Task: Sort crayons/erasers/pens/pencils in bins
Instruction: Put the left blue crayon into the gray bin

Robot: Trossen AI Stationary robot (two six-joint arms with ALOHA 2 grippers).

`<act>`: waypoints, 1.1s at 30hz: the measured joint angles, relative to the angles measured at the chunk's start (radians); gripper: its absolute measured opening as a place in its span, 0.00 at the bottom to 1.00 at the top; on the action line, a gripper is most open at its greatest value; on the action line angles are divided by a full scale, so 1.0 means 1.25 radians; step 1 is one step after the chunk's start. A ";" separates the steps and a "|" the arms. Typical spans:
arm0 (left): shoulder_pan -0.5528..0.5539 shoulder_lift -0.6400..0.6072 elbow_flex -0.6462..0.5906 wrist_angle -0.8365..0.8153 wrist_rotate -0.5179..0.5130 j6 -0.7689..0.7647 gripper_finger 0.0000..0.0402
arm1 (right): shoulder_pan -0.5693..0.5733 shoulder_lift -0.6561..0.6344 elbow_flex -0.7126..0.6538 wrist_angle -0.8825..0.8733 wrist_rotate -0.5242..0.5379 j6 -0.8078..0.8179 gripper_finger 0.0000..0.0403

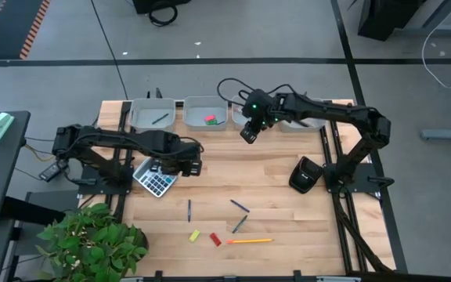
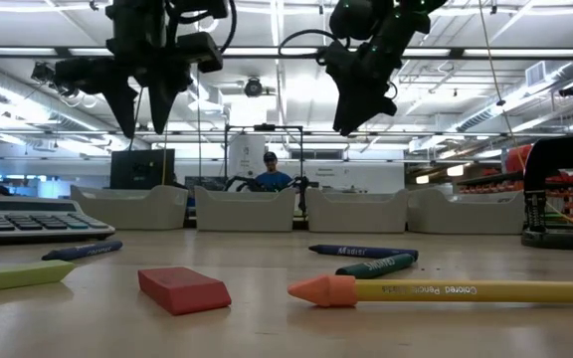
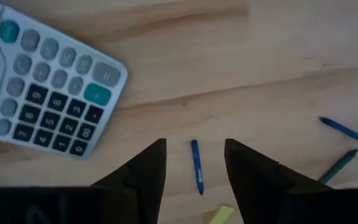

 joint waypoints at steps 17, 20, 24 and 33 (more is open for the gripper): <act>0.026 -0.001 0.004 0.048 -0.008 0.325 0.44 | -0.106 0.000 0.000 0.020 0.025 0.085 0.31; 0.018 -0.001 0.004 0.027 -0.003 0.400 0.45 | -0.123 0.000 0.000 0.020 0.028 0.181 0.31; 0.004 -0.001 0.004 0.020 0.002 0.459 0.45 | -0.118 0.000 0.000 -0.036 -0.092 0.275 0.31; -0.010 0.006 0.004 0.179 0.011 0.183 0.45 | -0.048 0.000 0.000 -0.196 -0.076 -0.070 0.31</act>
